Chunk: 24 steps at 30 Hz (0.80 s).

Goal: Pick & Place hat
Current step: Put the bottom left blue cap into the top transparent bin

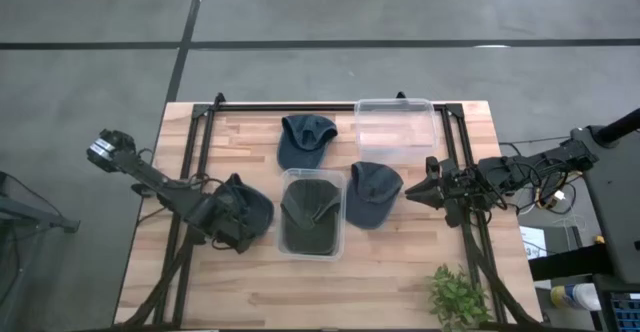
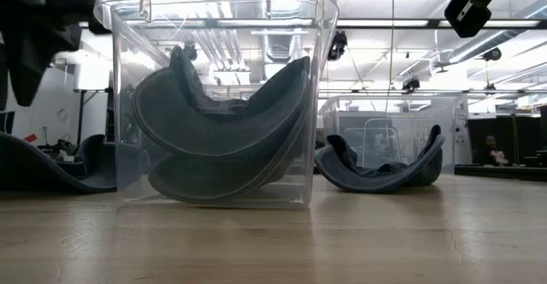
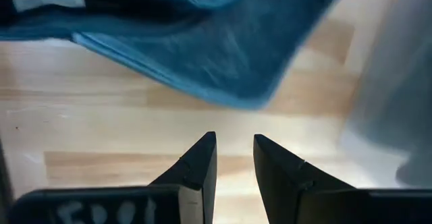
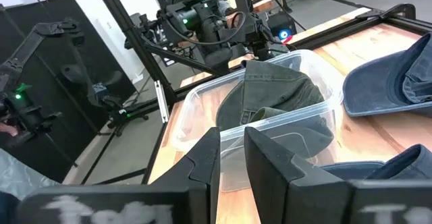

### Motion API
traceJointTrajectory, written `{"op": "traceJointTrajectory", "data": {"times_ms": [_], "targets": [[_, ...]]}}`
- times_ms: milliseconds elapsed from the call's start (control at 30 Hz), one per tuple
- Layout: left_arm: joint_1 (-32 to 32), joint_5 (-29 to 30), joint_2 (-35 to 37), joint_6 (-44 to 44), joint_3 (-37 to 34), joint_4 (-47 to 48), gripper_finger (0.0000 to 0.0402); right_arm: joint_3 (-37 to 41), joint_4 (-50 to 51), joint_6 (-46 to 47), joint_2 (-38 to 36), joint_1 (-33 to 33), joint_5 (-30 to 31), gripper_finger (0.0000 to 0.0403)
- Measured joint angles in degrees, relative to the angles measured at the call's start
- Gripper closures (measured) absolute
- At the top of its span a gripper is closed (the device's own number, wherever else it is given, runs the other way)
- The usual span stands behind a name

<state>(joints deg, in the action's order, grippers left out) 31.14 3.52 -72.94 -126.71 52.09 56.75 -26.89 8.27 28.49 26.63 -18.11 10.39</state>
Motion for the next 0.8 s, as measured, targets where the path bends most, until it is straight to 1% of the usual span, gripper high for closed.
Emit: {"op": "traceJointTrajectory", "data": {"times_ms": [133, 300, 333, 367, 467, 567, 633, 800], "targets": [[1.05, -1.39, -0.29, 6.78, 2.54, 3.31, 0.031, 0.0, 0.0, 0.0, -0.02, 0.0, -0.02, 0.0339], [1.18, -0.86, 0.08, 20.82, 6.12, 7.19, 0.031, 0.0, 0.01, 0.0, -0.02, 0.0, -0.17, 0.0339], [1.18, -0.91, 0.08, 20.29, 6.6, 7.66, 0.031, 0.0, 0.01, 0.02, -0.02, 0.0, -0.17, 0.0339], [1.18, -1.07, 0.09, 17.46, 6.98, 8.42, 0.031, 0.0, 0.0, 0.02, -0.02, 0.0, -0.17, 0.0339], [2.09, -1.26, 0.32, 4.43, 7.37, 10.94, 0.031, 0.0, 0.0, 0.02, -0.04, 0.0, -0.2, 0.0339], [3.33, -1.44, 0.39, -3.56, 7.23, 12.22, 0.031, 0.0, 0.0, 0.02, -0.04, 0.0, -0.2, 0.0339], [3.35, -1.43, -0.05, -5.15, 7.08, 11.67, 0.031, 0.0, 0.0, 0.02, -0.04, 0.0, -0.2, 0.0339], [2.95, -1.28, -2.66, -5.88, 6.76, 10.97, 0.031, 0.0, 0.0, 0.02, -0.04, 0.0, -0.22, 0.0339]]}}
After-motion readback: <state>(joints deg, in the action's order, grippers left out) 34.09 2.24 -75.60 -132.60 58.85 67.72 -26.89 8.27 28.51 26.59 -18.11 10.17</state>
